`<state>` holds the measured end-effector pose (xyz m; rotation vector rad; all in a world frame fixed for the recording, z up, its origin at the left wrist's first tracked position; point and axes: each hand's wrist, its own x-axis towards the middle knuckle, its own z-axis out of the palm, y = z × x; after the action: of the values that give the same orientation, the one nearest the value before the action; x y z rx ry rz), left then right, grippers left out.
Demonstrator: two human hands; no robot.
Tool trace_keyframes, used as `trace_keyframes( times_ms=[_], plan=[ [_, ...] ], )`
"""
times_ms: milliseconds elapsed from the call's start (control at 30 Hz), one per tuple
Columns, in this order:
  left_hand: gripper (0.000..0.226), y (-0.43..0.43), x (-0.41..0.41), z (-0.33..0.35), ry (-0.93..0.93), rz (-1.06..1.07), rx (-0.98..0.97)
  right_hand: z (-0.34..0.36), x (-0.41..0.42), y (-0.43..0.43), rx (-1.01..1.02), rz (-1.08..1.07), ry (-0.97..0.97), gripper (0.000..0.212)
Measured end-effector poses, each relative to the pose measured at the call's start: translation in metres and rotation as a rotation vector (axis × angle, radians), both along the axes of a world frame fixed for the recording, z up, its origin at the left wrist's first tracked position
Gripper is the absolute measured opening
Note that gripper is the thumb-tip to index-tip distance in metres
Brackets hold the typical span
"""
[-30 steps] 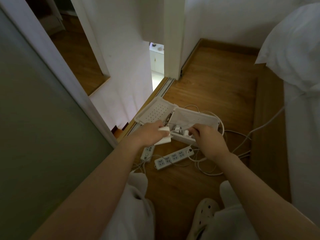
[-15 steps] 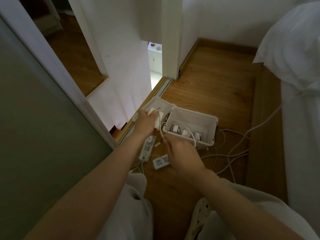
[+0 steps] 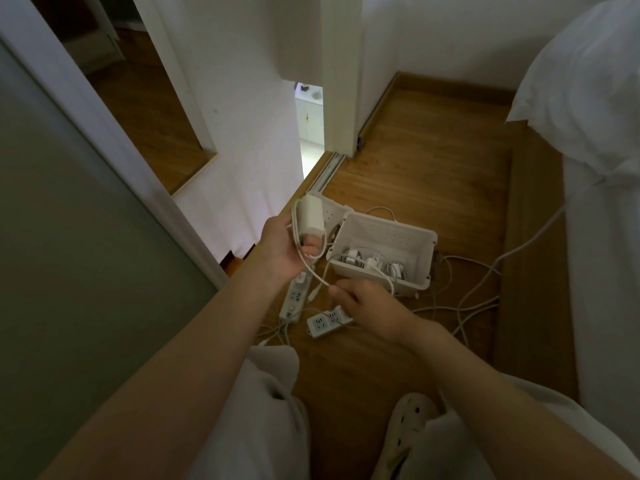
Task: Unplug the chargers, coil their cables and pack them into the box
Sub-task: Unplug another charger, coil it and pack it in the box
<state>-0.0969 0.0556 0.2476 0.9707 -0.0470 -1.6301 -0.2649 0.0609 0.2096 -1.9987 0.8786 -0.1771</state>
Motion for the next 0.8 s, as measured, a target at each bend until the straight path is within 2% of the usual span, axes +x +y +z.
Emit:
trace_keyframes(
  times_ms=[67, 233, 333, 533, 600, 667, 733, 800],
  plan=[
    [0.03, 0.0, 0.004, 0.0, -0.033, -0.1, -0.029, 0.001, -0.008, -0.01, 0.047, -0.015, -0.014, 0.038],
    [0.029, 0.004, 0.01, 0.005, -0.197, -0.338, -0.086, 0.002, -0.022, -0.03, 0.082, -0.064, -0.059, 0.029],
    [0.032, 0.009, 0.01, 0.007, -0.304, -0.517, -0.149, 0.004, -0.027, -0.038, 0.131, -0.078, -0.055, 0.031],
    [0.04, 0.018, 0.015, 0.007, -0.833, -0.918, -0.132, 0.01, -0.031, -0.043, 0.114, -0.019, 0.022, 0.024],
    [0.041, 0.019, 0.017, 0.005, -0.951, -0.945, -0.142, 0.014, -0.032, -0.043, 0.117, 0.023, 0.08, 0.027],
    [0.038, 0.019, 0.016, 0.002, -1.078, -0.877, -0.133, 0.018, -0.031, -0.042, 0.144, 0.057, 0.13, 0.027],
    [0.029, 0.016, 0.014, -0.003, -1.243, -0.805, -0.143, 0.021, -0.03, -0.042, 0.233, 0.036, 0.093, 0.019],
    [0.024, 0.014, 0.011, -0.008, -1.318, -0.784, -0.177, 0.024, -0.03, -0.044, 0.348, 0.025, 0.062, 0.019]
  ],
)
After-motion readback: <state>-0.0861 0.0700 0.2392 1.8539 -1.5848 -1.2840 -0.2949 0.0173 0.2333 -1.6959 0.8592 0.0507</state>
